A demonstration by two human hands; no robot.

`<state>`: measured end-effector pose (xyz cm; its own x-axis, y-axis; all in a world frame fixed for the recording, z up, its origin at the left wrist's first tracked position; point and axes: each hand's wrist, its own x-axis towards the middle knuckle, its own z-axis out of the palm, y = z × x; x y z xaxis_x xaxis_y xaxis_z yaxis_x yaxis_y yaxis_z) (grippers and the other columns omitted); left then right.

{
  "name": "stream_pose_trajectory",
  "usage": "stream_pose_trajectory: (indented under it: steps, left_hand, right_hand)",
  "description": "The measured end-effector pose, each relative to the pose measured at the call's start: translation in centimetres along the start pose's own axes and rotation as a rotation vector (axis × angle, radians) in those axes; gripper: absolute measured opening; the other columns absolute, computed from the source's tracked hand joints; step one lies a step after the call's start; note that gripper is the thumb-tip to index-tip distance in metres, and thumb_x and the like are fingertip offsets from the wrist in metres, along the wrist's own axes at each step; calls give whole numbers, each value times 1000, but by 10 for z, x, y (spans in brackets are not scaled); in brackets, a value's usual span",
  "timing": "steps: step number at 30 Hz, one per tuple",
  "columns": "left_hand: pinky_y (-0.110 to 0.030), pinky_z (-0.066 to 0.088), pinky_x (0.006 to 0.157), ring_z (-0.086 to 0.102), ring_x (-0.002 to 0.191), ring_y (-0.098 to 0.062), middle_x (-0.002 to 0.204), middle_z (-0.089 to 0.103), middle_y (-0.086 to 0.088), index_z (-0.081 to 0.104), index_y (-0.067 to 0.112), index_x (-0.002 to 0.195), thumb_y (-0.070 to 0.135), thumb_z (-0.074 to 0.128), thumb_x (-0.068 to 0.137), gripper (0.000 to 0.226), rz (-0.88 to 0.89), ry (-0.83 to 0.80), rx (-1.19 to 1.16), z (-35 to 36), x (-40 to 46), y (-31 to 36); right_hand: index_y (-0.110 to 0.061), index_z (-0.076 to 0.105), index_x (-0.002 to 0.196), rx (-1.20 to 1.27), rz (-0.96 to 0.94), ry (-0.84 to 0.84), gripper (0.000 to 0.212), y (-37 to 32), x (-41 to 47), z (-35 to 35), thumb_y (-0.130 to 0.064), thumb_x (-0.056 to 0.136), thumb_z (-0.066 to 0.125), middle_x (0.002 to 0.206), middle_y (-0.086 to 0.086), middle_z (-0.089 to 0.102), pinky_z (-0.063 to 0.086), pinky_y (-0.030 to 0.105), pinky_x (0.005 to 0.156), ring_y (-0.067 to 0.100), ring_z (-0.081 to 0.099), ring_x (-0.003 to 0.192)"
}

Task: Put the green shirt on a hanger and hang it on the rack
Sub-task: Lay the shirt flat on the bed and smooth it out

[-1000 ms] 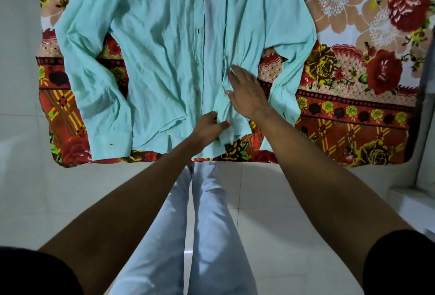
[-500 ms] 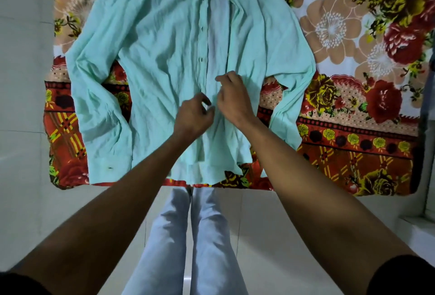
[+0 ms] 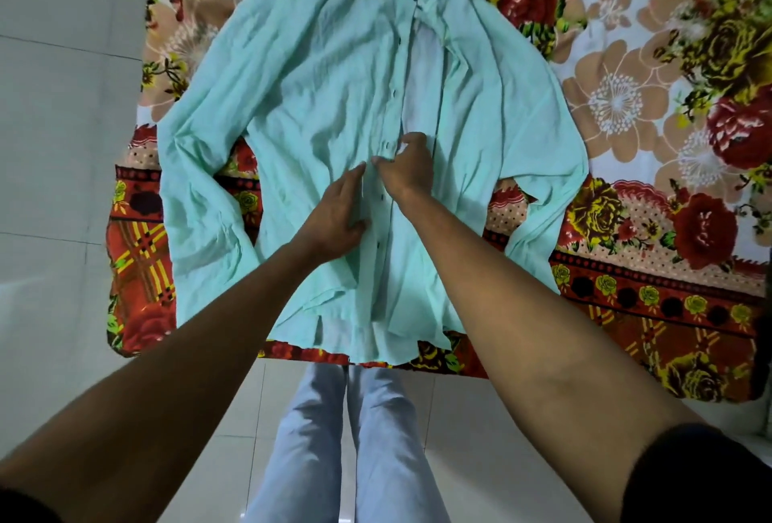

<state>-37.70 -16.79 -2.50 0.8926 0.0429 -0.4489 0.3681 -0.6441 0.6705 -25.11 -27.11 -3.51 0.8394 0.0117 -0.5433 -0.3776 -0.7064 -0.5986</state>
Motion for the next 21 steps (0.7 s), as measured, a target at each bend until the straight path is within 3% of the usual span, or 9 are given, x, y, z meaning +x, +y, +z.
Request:
stream_pose_trajectory:
  steps: [3, 6, 8, 10, 14, 18, 19, 21]
  left_hand:
    - [-31, 11, 126, 11, 158, -29, 171, 11, -14, 6, 8, 162, 10, 67, 92, 93, 15, -53, 2, 3, -2, -2]
    - [-30, 10, 127, 1, 159, -24, 172, 1, -11, -1, 7, 162, 9, 65, 93, 96, 12, -88, -15, 3, -2, -4]
    - [-31, 9, 128, -2, 159, -24, 172, -3, -11, -4, 5, 162, 8, 65, 93, 97, 9, -101, -18, 3, -3, -4]
    - [-32, 9, 129, -4, 159, -24, 172, -6, -12, -6, 4, 161, 7, 64, 91, 100, -1, -118, -17, 1, -5, -4]
    - [-33, 16, 128, -1, 159, -25, 171, -7, -14, -9, 2, 161, -5, 58, 74, 109, -16, -153, -58, -4, -19, -3]
    - [-34, 21, 127, 3, 159, -26, 171, -7, -12, -9, 4, 161, -8, 55, 73, 110, -7, -167, -56, -4, -40, -9]
    - [-33, 22, 126, 3, 159, -25, 172, -7, -11, -9, 6, 161, -8, 53, 73, 109, -5, -168, -53, -4, -43, -10]
    - [-38, 22, 126, 4, 159, -28, 172, -1, -11, -6, 9, 162, -2, 53, 73, 107, 2, -167, -42, -5, -52, -11]
  right_hand:
    - [-9, 68, 87, -177, -41, -149, 13, 0, 7, -2, -16, 81, 78, 92, 9, 73, 48, 28, 70, 25, 70, 88]
    - [-17, 58, 64, -169, -60, -147, 23, 0, 1, -3, -18, 80, 75, 65, -3, 62, 42, 23, 60, 16, 63, 65]
    - [-18, 55, 68, -41, -96, -84, 21, 3, -13, -2, -21, 84, 70, 63, -9, 56, 40, 19, 54, 5, 54, 58]
    - [-12, 56, 85, 118, -77, -61, 18, 10, -31, -1, -28, 90, 64, 70, -8, 55, 43, 20, 58, 3, 54, 62]
    - [-19, 59, 103, 248, 21, -217, 28, 31, -64, -3, -43, 93, 67, 88, -12, 66, 49, 20, 71, -10, 61, 73]
    - [-3, 70, 109, 141, 83, -406, 50, 53, -82, -9, -46, 84, 74, 110, 13, 76, 56, 38, 86, 27, 73, 100]
    - [-5, 72, 111, 160, 88, -438, 52, 56, -85, -11, -47, 82, 76, 113, 14, 76, 57, 39, 86, 29, 73, 103]
    - [-21, 75, 112, 205, 90, -500, 44, 61, -96, -18, -48, 78, 77, 108, 0, 80, 58, 37, 89, 19, 75, 102]
